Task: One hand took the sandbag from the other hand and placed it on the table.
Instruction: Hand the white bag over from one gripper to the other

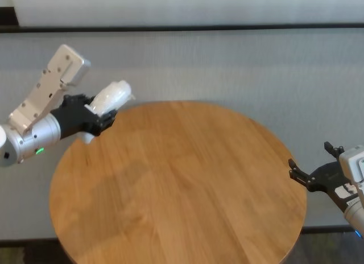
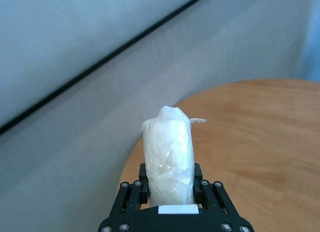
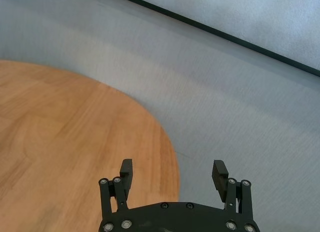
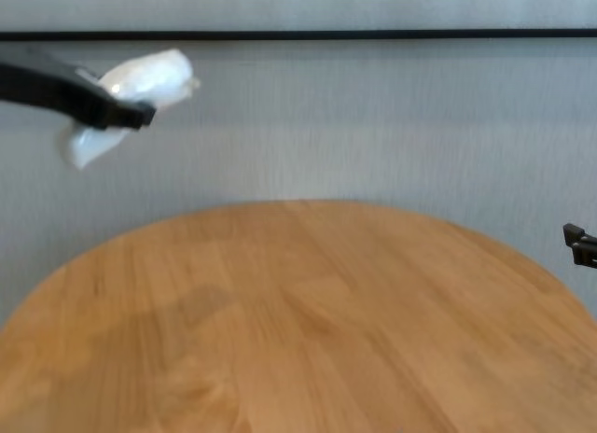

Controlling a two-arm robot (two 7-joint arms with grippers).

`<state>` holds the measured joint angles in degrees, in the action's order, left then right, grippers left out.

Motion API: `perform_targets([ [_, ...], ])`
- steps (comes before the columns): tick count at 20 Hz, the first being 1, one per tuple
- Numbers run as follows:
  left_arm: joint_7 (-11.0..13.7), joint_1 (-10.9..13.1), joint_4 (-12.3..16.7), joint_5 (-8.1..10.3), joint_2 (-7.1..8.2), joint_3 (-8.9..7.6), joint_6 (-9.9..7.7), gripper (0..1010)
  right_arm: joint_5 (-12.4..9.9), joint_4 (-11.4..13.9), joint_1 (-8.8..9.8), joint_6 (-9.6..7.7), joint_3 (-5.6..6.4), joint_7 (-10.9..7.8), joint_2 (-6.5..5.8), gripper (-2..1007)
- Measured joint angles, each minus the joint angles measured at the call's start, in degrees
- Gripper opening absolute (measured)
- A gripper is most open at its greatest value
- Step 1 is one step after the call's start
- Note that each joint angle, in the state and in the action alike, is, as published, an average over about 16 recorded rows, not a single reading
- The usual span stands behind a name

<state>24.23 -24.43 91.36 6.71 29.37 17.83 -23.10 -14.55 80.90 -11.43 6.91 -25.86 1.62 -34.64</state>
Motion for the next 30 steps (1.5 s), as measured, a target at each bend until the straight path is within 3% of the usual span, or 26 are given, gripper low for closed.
perform_targets([
  [7, 3.1, -1.3, 1.1, 0.85, -0.05, 1.06, 3.6, 515, 0.0, 0.0, 0.0, 0.0, 0.0, 0.0, 0.0, 1001],
  [20, 9.2, -3.0, 1.7, 3.9, 1.15, 4.73, 11.84, 515, 0.0, 0.0, 0.0, 0.0, 0.0, 0.0, 0.0, 1001],
  [30, 13.5, -5.8, 0.5, 5.03, 2.11, 8.47, 15.11, 515, 0.0, 0.0, 0.0, 0.0, 0.0, 0.0, 0.0, 1001],
])
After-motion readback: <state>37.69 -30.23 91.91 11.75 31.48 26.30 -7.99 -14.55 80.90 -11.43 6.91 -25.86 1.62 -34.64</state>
